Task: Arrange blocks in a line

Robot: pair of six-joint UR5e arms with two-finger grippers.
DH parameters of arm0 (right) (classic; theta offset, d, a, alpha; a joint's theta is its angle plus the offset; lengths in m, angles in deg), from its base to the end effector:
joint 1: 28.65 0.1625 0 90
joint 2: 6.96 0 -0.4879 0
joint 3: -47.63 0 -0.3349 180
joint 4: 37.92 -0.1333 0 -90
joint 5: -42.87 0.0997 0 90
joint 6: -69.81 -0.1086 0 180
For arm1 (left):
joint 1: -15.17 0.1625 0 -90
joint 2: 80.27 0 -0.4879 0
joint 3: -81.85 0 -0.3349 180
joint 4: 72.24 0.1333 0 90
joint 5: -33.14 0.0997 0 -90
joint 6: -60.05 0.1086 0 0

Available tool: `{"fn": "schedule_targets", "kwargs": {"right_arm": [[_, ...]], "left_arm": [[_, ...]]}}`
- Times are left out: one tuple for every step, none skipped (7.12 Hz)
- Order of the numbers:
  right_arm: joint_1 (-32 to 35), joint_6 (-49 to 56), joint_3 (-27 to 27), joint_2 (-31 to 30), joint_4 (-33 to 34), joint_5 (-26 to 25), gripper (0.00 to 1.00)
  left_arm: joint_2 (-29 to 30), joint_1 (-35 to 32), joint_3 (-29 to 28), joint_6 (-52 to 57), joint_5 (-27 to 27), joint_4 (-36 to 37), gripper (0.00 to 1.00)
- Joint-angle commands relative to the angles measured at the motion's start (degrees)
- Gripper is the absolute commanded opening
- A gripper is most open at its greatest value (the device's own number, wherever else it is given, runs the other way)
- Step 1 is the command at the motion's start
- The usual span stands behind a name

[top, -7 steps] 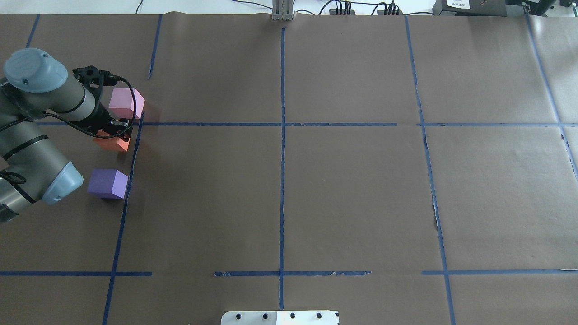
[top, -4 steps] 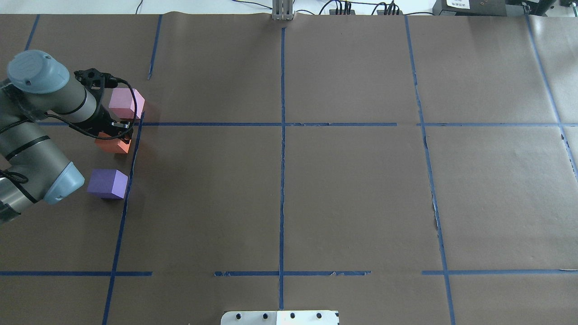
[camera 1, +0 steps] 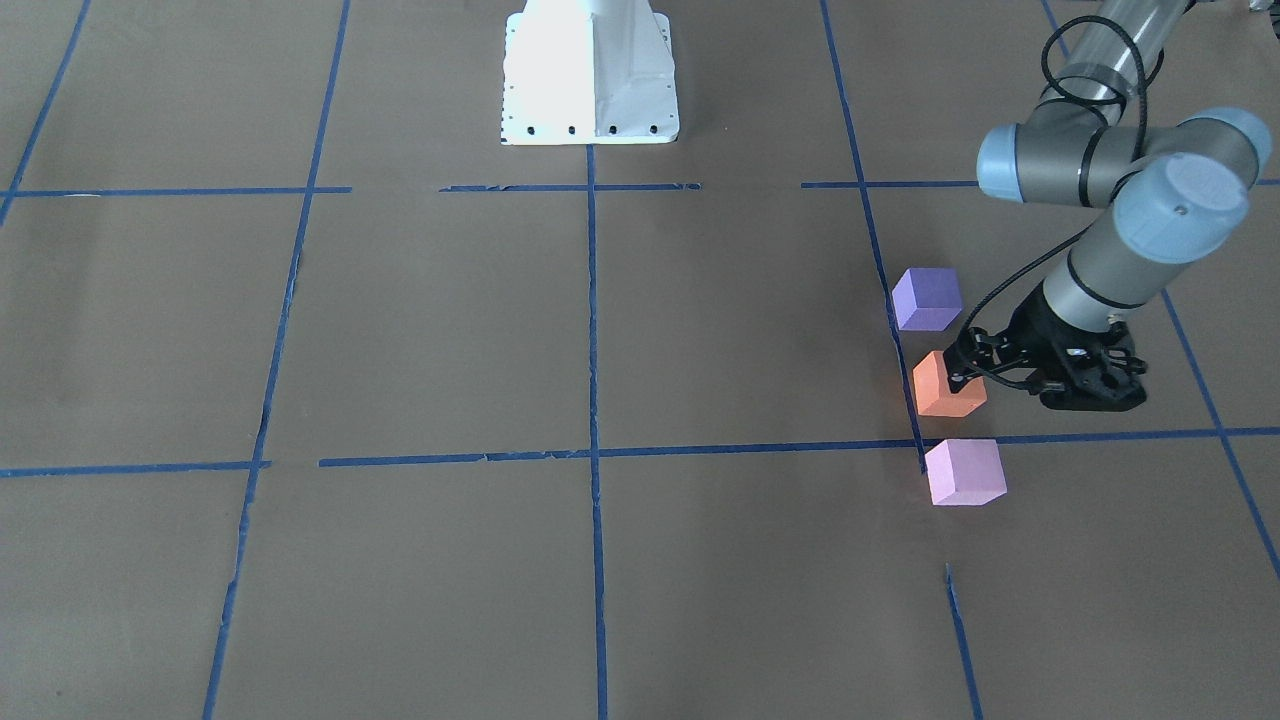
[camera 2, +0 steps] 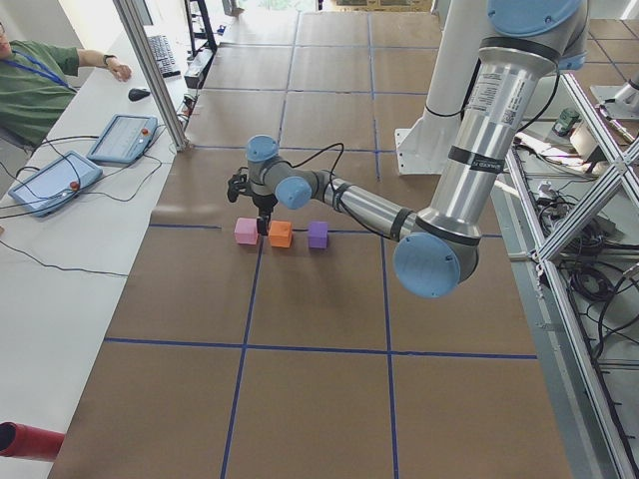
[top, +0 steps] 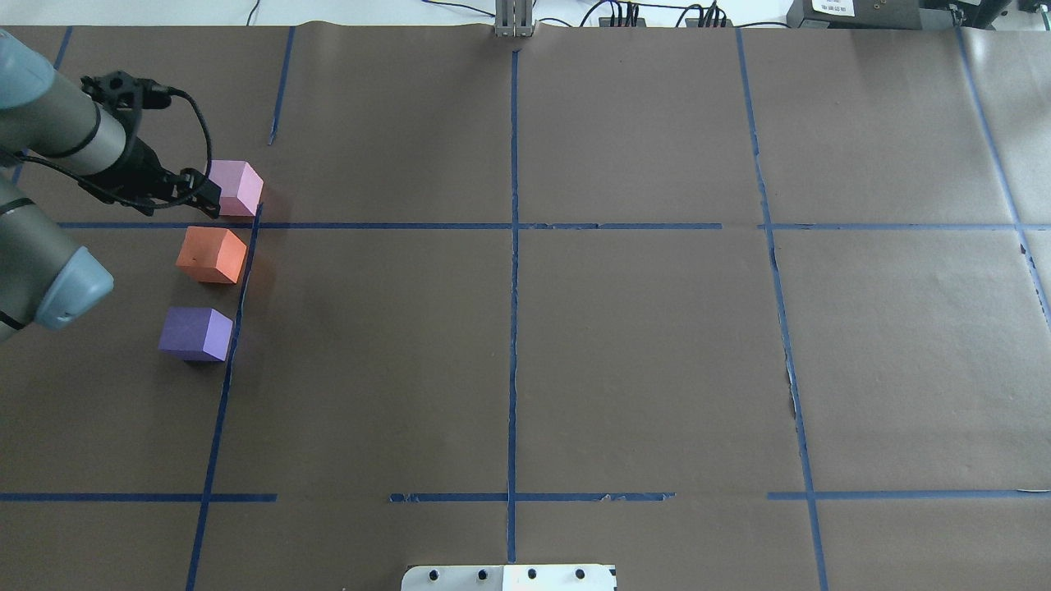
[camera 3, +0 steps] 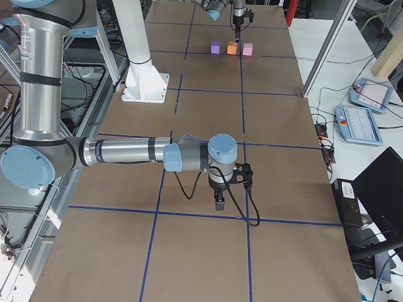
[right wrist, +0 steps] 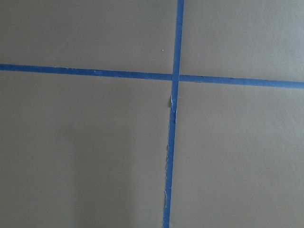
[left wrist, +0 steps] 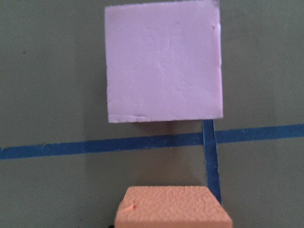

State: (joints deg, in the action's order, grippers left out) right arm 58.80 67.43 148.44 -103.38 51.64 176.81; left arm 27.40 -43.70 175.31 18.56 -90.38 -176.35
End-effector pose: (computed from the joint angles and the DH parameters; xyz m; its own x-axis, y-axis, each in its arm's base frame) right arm 0.0407 -0.3875 0.6912 0.7180 -0.0490 0.6943 0.0145 0.9984 0.0554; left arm 0.2444 -0.5465 0.5231 0.6909 0.0640 -0.7201 0.0474 0.9899 0.1334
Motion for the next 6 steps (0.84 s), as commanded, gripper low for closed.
{"fn": "schedule_targets", "kwargs": {"right_arm": [[0.00, 0.00, 0.00, 0.00, 0.00, 0.00, 1.00], [0.00, 0.00, 0.00, 0.00, 0.00, 0.00, 1.00], [0.00, 0.00, 0.00, 0.00, 0.00, 0.00, 1.00], [0.00, 0.00, 0.00, 0.00, 0.00, 0.00, 1.00], [0.00, 0.00, 0.00, 0.00, 0.00, 0.00, 1.00], [0.00, 0.00, 0.00, 0.00, 0.00, 0.00, 1.00]], "left_arm": [[-0.52, -11.30, 4.27, 19.30, -0.40, 12.65, 1.00], [-3.48, -17.45, 3.49, 32.74, -0.66, 13.93, 1.00], [-6.56, -23.43, 3.05, 38.44, -2.92, 14.03, 1.00], [-10.77, -27.67, 1.74, 41.37, -6.51, 13.24, 1.00], [-13.25, -30.06, 1.29, 45.84, -10.46, 13.41, 1.00], [-16.49, -30.17, 0.07, 47.10, -10.50, 13.06, 1.00]]}}
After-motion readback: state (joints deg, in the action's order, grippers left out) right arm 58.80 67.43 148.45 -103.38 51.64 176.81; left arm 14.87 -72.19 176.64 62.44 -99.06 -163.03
